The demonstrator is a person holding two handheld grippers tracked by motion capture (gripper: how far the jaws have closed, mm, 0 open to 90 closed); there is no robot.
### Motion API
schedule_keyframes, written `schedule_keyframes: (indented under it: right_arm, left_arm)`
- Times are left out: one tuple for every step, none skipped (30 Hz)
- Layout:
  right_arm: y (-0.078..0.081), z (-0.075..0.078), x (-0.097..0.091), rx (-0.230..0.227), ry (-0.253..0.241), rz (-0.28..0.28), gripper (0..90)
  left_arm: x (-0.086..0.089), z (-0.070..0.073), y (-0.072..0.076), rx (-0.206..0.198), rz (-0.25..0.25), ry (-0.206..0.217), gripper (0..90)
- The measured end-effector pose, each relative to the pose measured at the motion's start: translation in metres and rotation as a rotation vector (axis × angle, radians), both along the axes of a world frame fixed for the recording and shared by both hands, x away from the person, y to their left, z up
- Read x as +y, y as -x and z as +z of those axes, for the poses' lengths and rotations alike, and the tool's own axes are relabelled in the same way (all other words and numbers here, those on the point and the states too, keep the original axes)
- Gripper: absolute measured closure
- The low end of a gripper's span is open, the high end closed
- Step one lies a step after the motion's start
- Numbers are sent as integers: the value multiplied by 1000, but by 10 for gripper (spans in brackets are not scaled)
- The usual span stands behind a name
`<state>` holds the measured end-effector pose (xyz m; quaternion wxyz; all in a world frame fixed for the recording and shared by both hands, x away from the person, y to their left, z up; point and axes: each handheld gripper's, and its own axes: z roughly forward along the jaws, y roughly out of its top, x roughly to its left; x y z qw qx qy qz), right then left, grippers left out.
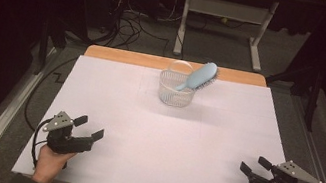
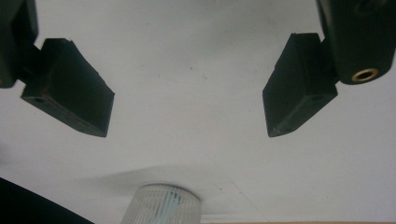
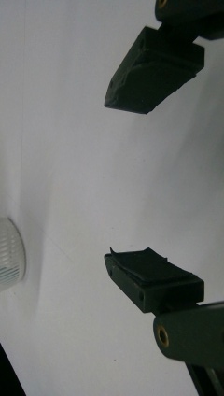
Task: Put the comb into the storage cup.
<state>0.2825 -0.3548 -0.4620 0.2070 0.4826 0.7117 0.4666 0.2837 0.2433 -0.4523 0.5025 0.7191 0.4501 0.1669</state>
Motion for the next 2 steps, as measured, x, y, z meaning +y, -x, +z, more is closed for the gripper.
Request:
schedule_keyframes:
  right_arm:
    - [0,0,0,-2,1,1,224]
    - [0,0,0,-3,0,1,224]
  left_arm:
    - [0,0,0,0,0,0,159]
    - [0,0,0,0,-1,-1,159]
